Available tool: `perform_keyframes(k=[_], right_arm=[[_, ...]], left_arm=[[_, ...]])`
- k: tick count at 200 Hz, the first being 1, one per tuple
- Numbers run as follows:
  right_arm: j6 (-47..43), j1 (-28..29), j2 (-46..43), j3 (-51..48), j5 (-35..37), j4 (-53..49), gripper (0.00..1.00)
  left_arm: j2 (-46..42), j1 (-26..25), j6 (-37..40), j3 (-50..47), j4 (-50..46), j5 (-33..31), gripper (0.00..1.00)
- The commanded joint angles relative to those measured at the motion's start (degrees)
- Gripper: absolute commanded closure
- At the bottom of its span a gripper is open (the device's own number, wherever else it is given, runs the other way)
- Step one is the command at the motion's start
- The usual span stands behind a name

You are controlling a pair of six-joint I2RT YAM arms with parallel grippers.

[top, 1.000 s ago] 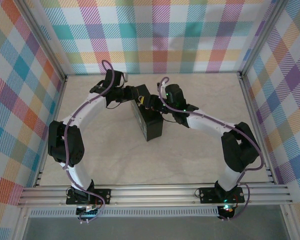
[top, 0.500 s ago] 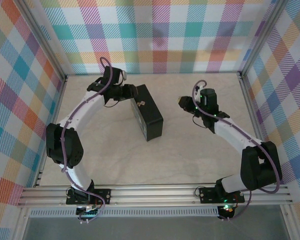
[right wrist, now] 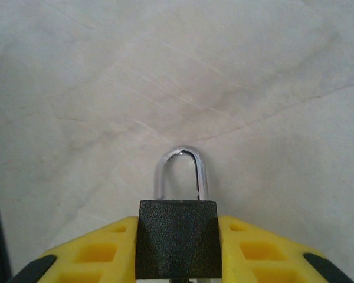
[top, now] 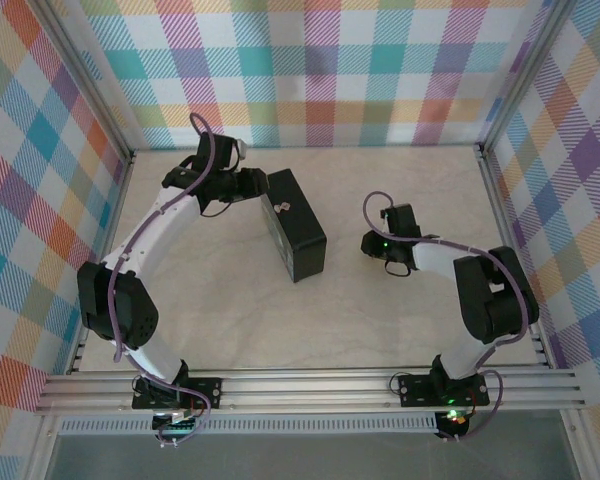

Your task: Unlock the padlock with the key

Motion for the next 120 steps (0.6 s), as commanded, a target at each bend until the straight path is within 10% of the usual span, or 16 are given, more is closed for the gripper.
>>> perform_keyframes(k=[1,93,120], right_arm=[[-2.7,-0.3,0.7,0.4,1.7,-0.5,0.61],[-9.6,0.5,-10.3,10.2,-10.4,-9.6,0.00],[-11.3,1.2,-13.3,16.5,-7.2,-14.6,0.00]], left_arm=[[-1.5,0.5,1.6,2.4,-2.3,-0.9,0.53],[-2.3,2.0,2.7,0.3,-3.5,-1.6,0.51],[-2.9,3.1,3.6,1.0,-4.4,-2.5,0.42]])
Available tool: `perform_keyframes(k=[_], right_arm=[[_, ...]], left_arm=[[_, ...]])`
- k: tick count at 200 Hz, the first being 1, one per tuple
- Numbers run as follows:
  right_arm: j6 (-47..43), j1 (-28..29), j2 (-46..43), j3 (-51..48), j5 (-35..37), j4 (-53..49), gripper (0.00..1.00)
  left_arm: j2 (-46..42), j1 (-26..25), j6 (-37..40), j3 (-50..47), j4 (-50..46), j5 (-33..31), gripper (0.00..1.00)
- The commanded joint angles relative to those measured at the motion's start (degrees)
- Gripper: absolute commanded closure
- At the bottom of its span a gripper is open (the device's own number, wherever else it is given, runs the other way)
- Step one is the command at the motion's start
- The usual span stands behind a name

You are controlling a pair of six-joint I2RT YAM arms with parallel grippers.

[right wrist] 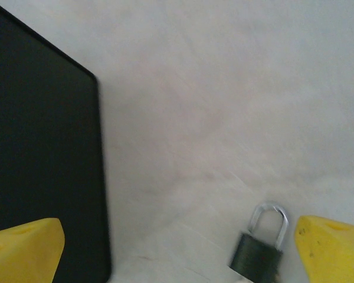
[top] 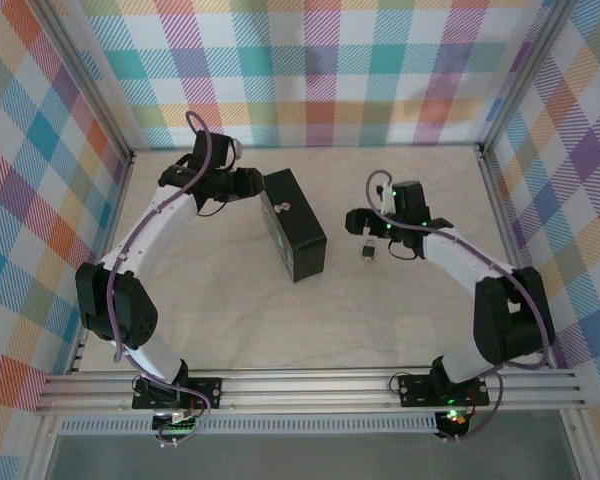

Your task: Unlock the padlock with the key

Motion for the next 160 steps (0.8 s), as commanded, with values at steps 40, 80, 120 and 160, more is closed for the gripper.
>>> perform_keyframes(k=[40,80,120,160], right_arm=[[-10.7,0.8,-6.5,14.9,6.2,-11.9,0.00],[-15.2,0.6,-11.6,7.9,6.6,-2.4,0.00],[-9.6,0.7,-8.9,10.3,-2.8,-7.9,0.00],[-2.5,4.6,-3.7,14.4,-0.9,-14.6,0.00]], left_arm=[[-1.8,1.8,4.7,4.9,-6.7,-4.0,0.00],[-3.0,2.2,4.4,4.5,-4.7,-13.0,0.00],[-3.0,4.7,-0.9,5.7,-7.8,-21.3,0.00],[-5.7,7.3,-3.0,0.6,-7.0,-16.8,0.00]])
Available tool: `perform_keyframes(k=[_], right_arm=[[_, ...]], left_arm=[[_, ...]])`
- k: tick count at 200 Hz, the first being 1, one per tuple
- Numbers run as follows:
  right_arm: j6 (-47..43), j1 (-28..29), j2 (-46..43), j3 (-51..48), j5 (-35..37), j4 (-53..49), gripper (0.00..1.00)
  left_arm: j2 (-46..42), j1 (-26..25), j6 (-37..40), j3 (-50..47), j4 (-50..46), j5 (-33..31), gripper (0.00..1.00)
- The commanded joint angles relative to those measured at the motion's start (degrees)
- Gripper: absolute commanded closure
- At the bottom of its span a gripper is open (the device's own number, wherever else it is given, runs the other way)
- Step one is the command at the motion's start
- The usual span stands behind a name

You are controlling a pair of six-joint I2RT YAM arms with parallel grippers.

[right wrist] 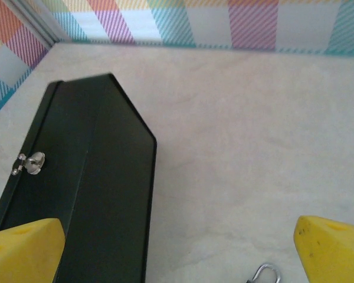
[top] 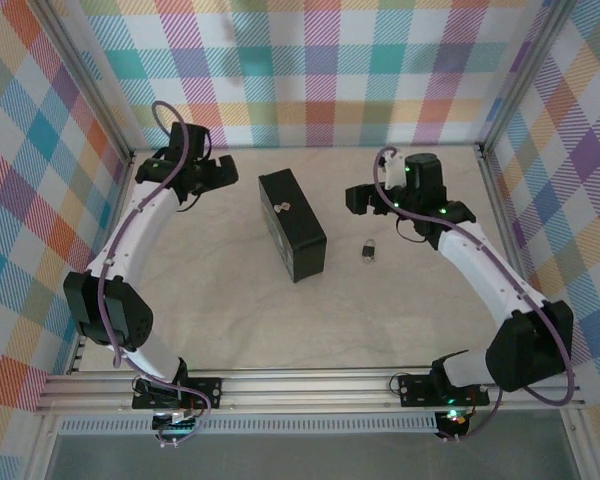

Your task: Unlock the padlock with the key

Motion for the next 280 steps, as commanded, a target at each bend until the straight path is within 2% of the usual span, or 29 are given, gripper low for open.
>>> perform_keyframes(k=[1,36,75,112,195,241,280], right_arm=[[5.5,2.8,2.2,3.3,-0.8,-5.4,0.00],[8.4,9.3,5.1,7.3,2.7,-8.2,0.00],[11.1,13.7,9.5,11.6,2.1,-9.1,0.00],[11.9,17.7,14.4,16.2,4.3,-11.0,0.00],[11.6,20.7,19.4,20.3,5.0,-12.9,0.00],[9.9,21.1,19.6,21.1,9.3,-15.6,0.00],[9.3,22.4,20.5,22.4,9.6,-16.8,0.00]], left_arm=[[-3.6,1.5,-2.9,-2.5,-1.0,0.1,0.00],[-4.7,2.5,-3.9,-7.1,-2.4,2.1,0.00],[-8.4,2.9,-5.9,-14.5,-1.6,1.9,0.00],[-10.9,2.9,-6.8,-19.2,-0.9,3.4,0.00],[-10.6,2.9,-7.2,-21.9,-1.0,3.4,0.00],[-10.5,2.9,-7.4,-21.0,-1.1,3.7,0.00],[-9.9,2.9,-7.4,-20.7,-0.8,4.2,0.00]])
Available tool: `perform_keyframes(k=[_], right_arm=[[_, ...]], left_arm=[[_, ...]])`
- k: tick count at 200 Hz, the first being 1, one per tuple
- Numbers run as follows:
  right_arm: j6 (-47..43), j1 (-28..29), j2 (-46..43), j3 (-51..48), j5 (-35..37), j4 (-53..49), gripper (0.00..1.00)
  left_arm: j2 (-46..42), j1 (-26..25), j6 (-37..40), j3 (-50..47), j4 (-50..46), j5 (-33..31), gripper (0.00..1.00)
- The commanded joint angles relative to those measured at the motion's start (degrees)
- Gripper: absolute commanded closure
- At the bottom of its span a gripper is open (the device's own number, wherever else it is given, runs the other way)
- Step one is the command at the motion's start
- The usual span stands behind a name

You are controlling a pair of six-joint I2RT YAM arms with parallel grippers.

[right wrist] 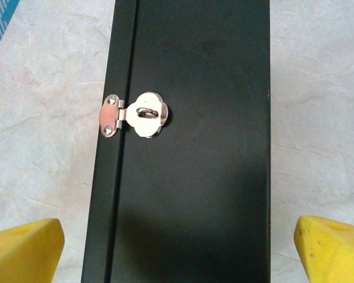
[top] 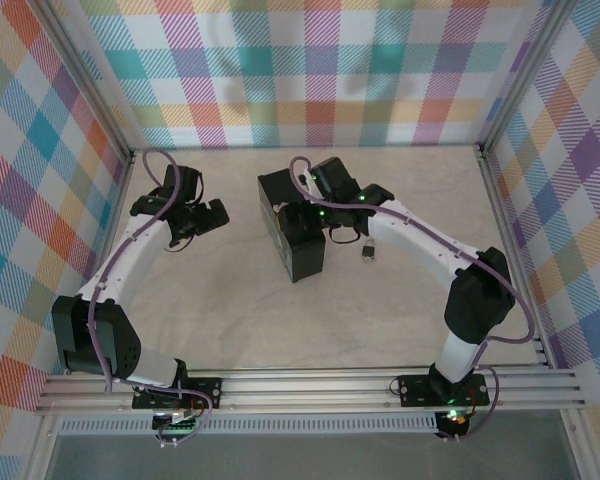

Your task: Unlock the padlock with the key

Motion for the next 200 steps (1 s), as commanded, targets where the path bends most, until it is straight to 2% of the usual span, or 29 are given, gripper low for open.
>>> perform_keyframes(k=[1,114,139,151,174,200], right_arm=[[-0.9,1.3,1.2,2.2,0.8,-1.7,0.00],[-3.1,4.1,7.0,6.4,7.7,-7.7,0.00],[-1.9,4.1,6.8,5.3,8.0,-7.2,0.15],[-1.1,4.0,6.5,4.8,8.0,-6.9,0.18],[0.8,3.5,5.0,2.9,6.2,-5.2,0.20],[6.1,-0.5,1.3,-3.6,-1.7,1.5,0.21]], left_arm=[[0.0,0.8,-0.7,0.6,-0.3,0.9,0.00],[-0.6,0.7,0.2,1.1,-0.6,1.1,0.00],[-0.6,0.8,0.3,1.2,-0.8,0.9,0.00],[-0.5,0.8,0.5,1.2,-0.8,1.1,0.00],[-0.3,-0.1,1.8,1.7,-0.8,2.5,0.00],[0.3,-3.7,3.3,2.7,-1.3,3.8,0.00]])
